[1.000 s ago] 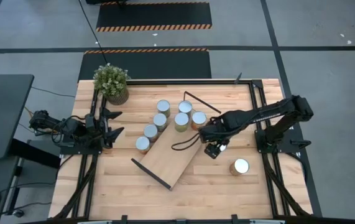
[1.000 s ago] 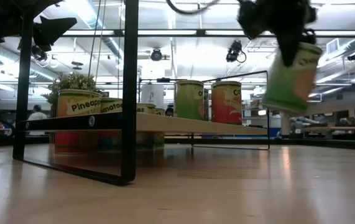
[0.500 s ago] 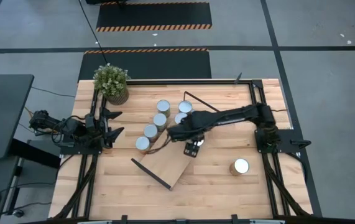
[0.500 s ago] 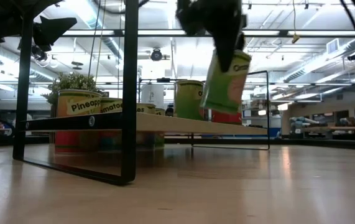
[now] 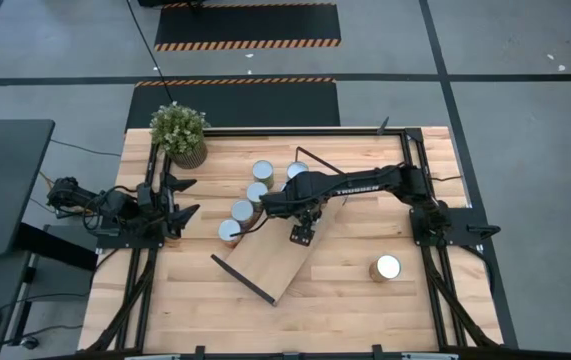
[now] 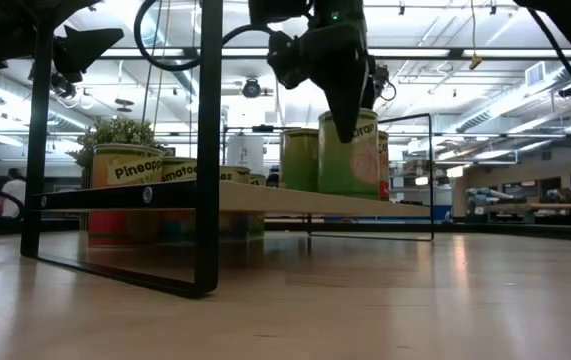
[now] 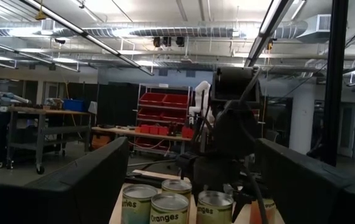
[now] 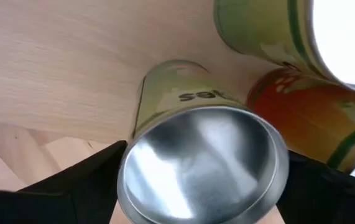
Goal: Pick and place cans onto a shelf
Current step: Put the right canned orange on the shelf, then adjust the canned cherries on the shelf
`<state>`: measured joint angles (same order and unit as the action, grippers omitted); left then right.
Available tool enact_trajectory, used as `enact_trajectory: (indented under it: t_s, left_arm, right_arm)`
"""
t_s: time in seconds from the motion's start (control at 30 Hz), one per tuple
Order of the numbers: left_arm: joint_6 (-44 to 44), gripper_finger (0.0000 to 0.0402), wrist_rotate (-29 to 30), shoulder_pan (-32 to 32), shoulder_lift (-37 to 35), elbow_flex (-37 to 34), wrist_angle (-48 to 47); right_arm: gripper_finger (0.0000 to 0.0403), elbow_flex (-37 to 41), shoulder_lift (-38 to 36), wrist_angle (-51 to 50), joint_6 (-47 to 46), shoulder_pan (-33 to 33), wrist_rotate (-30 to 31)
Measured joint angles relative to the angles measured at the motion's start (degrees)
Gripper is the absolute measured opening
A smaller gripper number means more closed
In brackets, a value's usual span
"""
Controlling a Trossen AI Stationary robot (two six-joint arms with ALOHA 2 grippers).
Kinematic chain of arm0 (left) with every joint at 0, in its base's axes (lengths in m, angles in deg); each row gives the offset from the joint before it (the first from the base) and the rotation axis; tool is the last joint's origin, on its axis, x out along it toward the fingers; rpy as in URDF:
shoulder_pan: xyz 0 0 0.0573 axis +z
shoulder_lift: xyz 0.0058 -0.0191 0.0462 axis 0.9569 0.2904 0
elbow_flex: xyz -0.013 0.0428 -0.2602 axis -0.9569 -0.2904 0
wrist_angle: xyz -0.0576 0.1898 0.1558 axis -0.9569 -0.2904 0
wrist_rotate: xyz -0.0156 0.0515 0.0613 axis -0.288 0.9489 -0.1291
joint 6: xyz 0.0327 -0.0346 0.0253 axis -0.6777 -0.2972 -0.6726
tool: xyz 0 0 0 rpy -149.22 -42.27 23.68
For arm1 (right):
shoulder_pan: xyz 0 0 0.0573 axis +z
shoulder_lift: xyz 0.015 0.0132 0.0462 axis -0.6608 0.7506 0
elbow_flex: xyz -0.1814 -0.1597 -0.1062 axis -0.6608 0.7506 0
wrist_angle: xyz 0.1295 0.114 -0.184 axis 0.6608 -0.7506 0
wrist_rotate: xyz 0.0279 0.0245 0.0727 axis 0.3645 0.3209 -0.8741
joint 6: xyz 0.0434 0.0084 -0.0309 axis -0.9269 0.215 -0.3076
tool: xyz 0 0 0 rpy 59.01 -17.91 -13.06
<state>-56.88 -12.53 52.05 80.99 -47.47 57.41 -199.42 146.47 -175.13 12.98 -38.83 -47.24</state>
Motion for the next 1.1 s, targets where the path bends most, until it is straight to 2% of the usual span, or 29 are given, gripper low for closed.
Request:
enact_trajectory:
  t_s: [0.17,0.47,0.63,0.9,1.1]
  left_arm:
    - [0.0,0.0355,0.0,0.0,0.0,0.0,-0.1]
    - [0.0,0.0355,0.0,0.0,0.0,0.0,0.0]
    - [0.0,0.0355,0.0,0.0,0.0,0.0,0.0]
    - [0.0,0.0355,0.0,0.0,0.0,0.0,0.0]
    - [0.0,0.0355,0.0,0.0,0.0,0.0,0.0]
  right_arm:
    - [0.0360,0.0,-0.1,-0.6,-0.4,0.1,0.9]
    - [0.0360,0.0,-2.0,-2.6,-1.3,1.3,6.8]
    - [0.0360,0.0,-2.9,-2.3,-1.6,1.9,12.3]
    - [0.0360,-0.1,-2.9,-2.3,-1.5,2.1,13.6]
    - [0.0360,-4.2,-3.2,-3.2,-0.3,3.5,18.5]
